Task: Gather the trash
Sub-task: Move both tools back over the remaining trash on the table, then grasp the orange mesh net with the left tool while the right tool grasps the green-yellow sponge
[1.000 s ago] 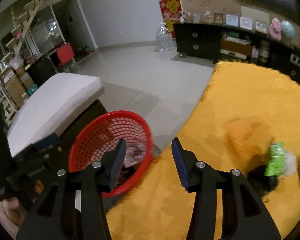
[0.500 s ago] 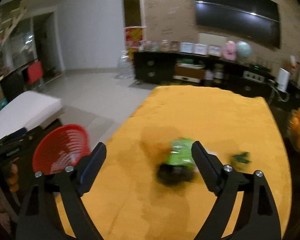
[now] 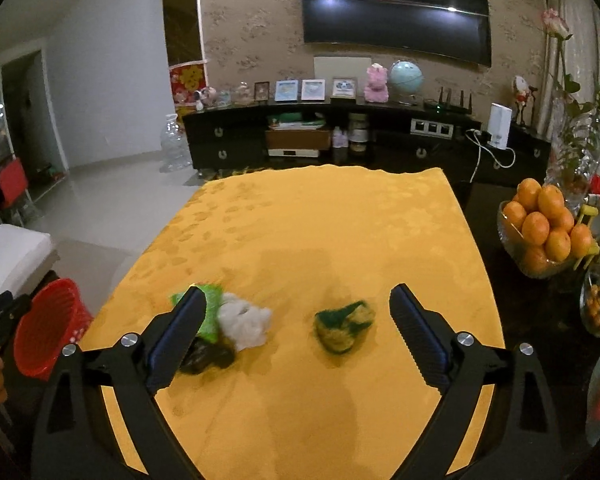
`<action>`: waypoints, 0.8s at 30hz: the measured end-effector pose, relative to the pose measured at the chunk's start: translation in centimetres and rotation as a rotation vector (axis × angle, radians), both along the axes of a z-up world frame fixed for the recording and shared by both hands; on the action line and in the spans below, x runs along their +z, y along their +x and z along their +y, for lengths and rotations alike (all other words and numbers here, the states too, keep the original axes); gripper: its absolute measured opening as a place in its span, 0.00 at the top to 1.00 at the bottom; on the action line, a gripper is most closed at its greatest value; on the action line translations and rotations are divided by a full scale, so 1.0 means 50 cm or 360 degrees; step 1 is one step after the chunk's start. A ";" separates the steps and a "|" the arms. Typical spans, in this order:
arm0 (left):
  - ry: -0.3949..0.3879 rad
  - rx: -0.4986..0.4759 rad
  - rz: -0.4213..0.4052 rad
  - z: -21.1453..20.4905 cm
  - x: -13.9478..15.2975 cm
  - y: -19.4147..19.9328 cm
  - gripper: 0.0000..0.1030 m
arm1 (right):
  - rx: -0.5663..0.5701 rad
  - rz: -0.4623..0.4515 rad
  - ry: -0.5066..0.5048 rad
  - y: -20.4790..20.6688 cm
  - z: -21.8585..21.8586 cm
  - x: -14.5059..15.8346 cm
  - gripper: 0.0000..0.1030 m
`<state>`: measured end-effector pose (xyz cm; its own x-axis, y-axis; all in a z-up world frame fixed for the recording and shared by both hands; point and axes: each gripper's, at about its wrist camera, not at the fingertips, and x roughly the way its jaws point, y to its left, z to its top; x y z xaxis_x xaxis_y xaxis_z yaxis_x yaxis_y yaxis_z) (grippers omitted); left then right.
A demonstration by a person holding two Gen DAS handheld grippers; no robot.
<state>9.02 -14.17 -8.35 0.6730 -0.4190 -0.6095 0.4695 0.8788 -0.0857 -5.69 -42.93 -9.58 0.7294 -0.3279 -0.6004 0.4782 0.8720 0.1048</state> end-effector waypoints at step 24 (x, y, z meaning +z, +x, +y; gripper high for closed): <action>0.0112 -0.0389 0.0407 -0.302 -0.145 0.165 0.12 | -0.0195 0.0036 0.0330 0.019 -0.122 -0.095 0.12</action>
<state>17.25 -29.25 -15.62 0.3799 -0.5000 -0.7783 0.6378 0.7510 -0.1712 -4.74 -49.04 -14.32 0.6774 -0.2814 -0.6797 0.5836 0.7681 0.2637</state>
